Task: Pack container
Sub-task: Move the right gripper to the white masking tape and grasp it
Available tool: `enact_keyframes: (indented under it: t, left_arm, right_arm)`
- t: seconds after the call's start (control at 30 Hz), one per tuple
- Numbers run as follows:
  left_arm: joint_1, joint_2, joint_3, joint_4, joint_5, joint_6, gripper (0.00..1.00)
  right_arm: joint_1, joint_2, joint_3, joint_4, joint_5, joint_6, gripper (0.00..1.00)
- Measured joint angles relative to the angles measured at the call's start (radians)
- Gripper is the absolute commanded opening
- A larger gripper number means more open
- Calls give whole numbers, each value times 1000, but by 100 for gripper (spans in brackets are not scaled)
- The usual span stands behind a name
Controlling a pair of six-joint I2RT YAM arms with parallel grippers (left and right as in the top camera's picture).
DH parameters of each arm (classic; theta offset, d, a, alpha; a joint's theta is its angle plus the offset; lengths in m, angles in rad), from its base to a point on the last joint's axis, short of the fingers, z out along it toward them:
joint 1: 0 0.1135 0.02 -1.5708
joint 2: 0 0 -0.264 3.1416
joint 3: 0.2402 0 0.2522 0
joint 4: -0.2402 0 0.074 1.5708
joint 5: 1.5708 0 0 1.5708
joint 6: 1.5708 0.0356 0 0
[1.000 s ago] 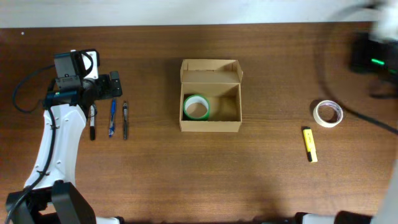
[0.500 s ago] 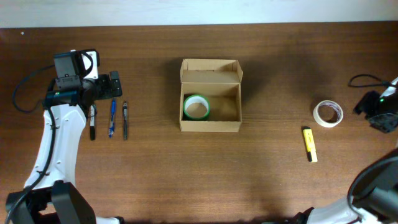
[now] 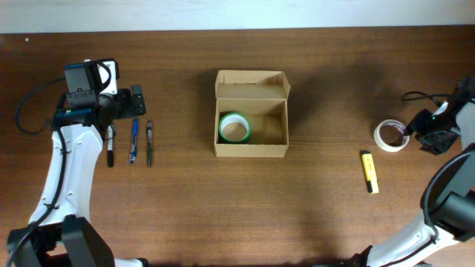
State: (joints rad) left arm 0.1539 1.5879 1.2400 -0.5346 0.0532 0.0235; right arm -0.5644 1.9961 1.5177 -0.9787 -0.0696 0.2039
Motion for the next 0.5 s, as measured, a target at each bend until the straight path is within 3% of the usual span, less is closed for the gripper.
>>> enact_keyframes:
  t: [0.27,0.37,0.5]
  left_arm:
    - [0,0,0,0,0,0,99]
    - [0,0,0,0,0,0,99]
    - [0,0,0,0,0,0,99]
  right_arm:
    - [25,60,-13,16,27,25,56]
    - [25,84,-29,23,32,27,43]
    - [25,103,-36,32,38,33,41]
